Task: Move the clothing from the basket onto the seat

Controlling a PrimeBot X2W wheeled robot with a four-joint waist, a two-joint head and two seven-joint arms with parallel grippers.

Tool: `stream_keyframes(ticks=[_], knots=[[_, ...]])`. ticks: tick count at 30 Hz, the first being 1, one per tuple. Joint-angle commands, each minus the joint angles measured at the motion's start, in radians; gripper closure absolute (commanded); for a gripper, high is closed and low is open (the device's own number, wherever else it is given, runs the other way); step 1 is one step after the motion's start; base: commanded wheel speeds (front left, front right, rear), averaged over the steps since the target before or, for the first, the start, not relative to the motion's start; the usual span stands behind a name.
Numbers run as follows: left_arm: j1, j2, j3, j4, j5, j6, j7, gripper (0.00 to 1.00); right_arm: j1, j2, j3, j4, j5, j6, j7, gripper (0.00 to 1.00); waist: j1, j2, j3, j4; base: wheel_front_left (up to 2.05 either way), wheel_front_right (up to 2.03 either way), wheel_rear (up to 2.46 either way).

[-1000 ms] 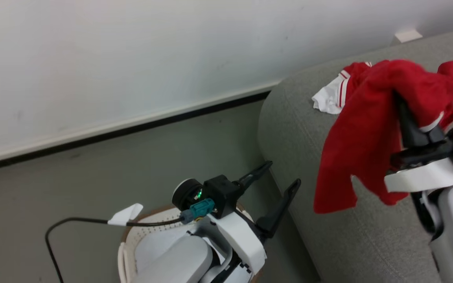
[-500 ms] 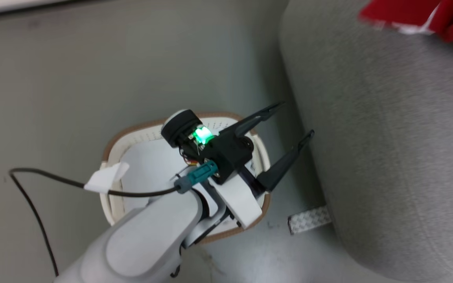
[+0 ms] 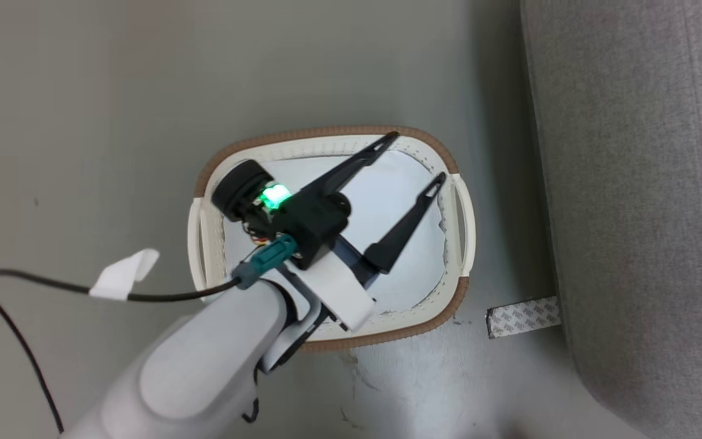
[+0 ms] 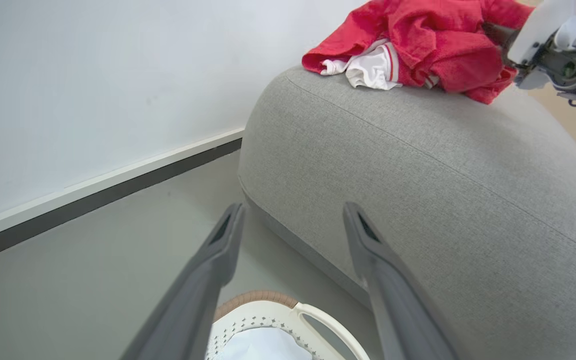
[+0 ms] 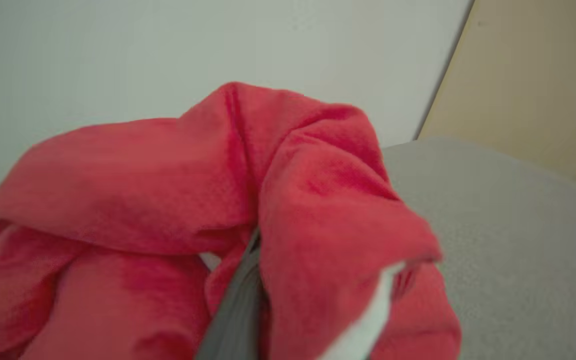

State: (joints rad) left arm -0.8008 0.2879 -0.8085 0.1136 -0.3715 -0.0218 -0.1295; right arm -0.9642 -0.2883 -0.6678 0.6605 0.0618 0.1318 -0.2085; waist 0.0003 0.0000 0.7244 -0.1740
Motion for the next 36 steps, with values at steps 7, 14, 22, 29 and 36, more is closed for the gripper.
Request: stream_keyframes(ticks=[7,14,22,29,36], knots=[[0.062,0.047,0.052,0.003,-0.025,0.055,-0.033,0.00,0.139,0.053,0.032,0.045,0.029,-0.002,-0.051,0.00,-0.0003,0.0000,-0.075,-0.030,0.00,0.00,0.00],[0.173,0.086,0.119,0.017,-0.070,0.114,-0.097,0.00,0.341,0.116,0.142,-0.156,0.035,-0.002,-0.057,0.00,-0.0003,0.0000,-0.203,-0.047,0.00,0.00,0.00],[0.361,0.054,0.240,0.064,-0.140,0.173,-0.135,0.00,0.575,0.185,0.271,-0.387,-0.013,-0.002,-0.057,0.00,-0.0003,0.0000,-0.402,-0.010,0.00,0.00,0.00],[0.543,-0.019,0.392,0.066,-0.103,0.173,-0.135,0.00,0.723,0.215,0.402,-0.464,-0.056,-0.002,-0.057,0.00,-0.0003,0.0000,-0.571,0.065,0.00,0.00,0.00],[0.712,-0.090,0.523,0.106,-0.054,0.135,-0.135,0.00,0.843,0.232,0.489,-0.477,-0.089,-0.002,-0.057,0.00,-0.0003,0.0000,-0.713,0.133,0.00,0.00,0.00]])
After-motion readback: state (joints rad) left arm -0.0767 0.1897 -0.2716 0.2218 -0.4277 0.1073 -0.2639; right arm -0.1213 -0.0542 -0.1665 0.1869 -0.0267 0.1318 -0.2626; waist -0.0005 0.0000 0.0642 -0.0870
